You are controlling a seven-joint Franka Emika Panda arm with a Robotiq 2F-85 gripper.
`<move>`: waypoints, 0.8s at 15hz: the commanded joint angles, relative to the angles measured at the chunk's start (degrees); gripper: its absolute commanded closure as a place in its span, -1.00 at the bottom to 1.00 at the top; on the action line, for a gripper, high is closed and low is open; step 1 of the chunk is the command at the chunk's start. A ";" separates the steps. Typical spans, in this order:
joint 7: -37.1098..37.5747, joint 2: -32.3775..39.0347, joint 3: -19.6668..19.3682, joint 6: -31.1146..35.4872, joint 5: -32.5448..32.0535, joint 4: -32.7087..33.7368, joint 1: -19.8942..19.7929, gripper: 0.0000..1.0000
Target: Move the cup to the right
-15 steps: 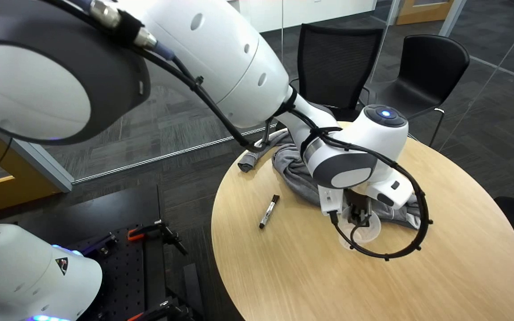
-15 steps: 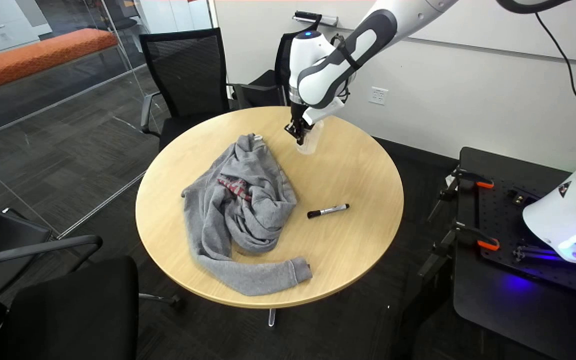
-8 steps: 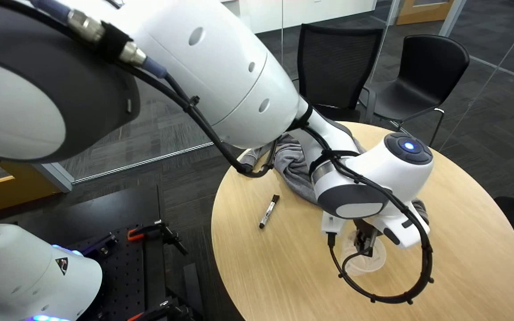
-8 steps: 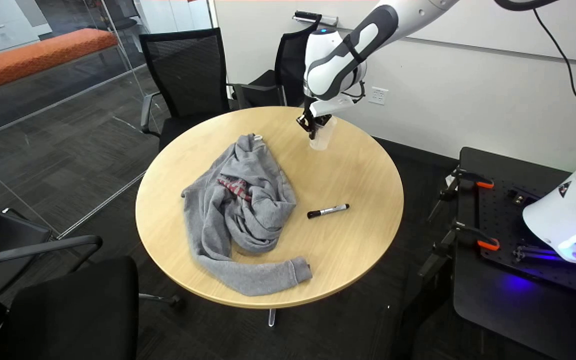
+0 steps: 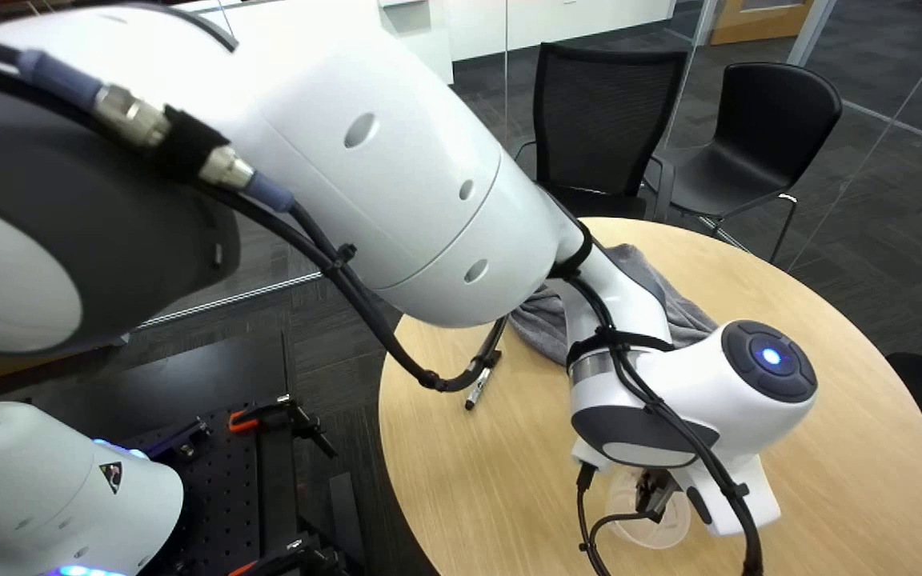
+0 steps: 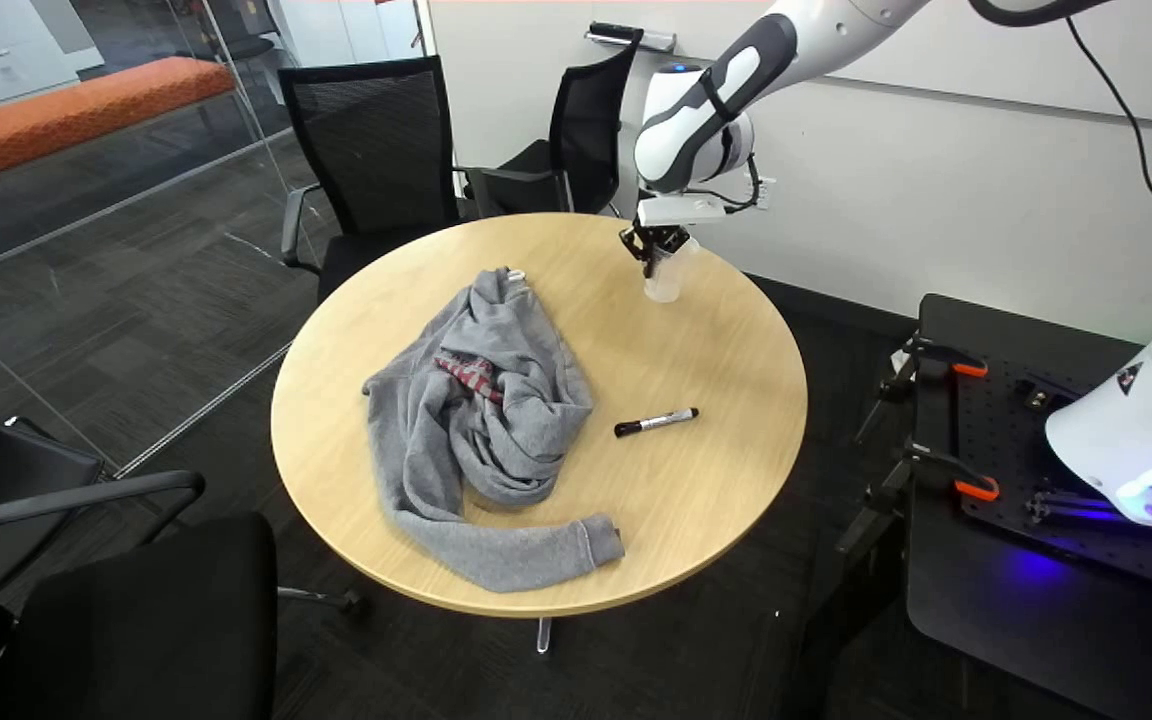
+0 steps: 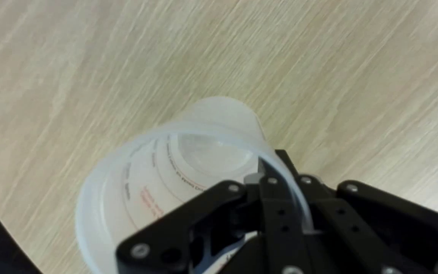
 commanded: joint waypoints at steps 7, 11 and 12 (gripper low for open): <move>4.93 1.21 -0.49 0.55 3.39 0.85 -0.48 0.99; 6.19 0.76 -0.74 0.73 3.38 0.41 0.03 0.99; 6.52 0.53 -0.82 0.80 3.37 0.17 0.17 0.45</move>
